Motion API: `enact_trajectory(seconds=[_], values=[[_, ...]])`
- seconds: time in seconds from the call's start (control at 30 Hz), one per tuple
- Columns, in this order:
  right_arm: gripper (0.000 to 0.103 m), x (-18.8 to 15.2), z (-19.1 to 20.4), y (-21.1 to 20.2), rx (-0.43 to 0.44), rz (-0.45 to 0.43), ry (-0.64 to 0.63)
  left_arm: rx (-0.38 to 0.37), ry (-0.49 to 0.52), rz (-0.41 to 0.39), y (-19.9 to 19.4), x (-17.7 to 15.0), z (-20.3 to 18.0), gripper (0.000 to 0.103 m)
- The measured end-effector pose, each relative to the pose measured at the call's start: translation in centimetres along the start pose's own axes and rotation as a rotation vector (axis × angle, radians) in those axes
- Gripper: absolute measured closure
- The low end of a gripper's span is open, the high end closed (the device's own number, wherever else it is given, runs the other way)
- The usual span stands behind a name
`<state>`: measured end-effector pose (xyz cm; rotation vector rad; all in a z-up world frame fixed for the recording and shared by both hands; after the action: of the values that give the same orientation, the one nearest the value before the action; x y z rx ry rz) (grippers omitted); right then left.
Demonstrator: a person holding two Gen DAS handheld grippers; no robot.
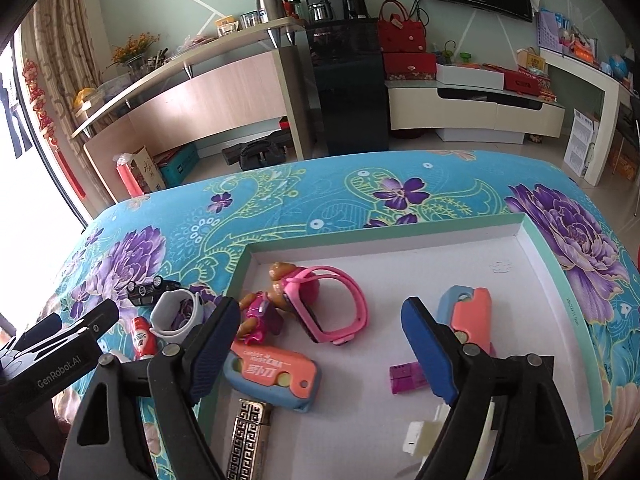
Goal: Organize rigid objects
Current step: 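Move both open tools back from the tray to the remaining object pile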
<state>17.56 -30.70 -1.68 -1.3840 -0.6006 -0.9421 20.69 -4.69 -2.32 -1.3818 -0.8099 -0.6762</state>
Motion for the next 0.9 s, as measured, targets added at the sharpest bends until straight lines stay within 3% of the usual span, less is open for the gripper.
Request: enact_trajectory(seconds=[0.23,0.6,0.9], values=[[0.01,-0.2,3.2,0.2,0.046,-0.001,-0.012,0.067,-0.058,-0.004,0.1,-0.2,4.3,0.0],[0.01,-0.7,6.5,0.4,0.054,0.001,-0.052,0.119,-0.133,-0.031,-0.3,-0.3,9.8,0.0],[0.01,-1.0,9.6,-0.2,0.122,-0.004,-0.063,0.115,-0.158,-0.035,-0.8,-0.2,12.0,0.0]])
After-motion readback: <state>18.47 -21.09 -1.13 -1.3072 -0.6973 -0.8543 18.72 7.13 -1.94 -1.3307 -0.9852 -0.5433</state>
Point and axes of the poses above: each gripper's, at about its wrist camera, not at the fingertips, and y roughly the way its jaws point, z to its left, x to its top, the point moved 8 cm from there along y, roughly the way its jaws point, and after that the axes turned 13 degrees about -z, right-handed, at the moved point
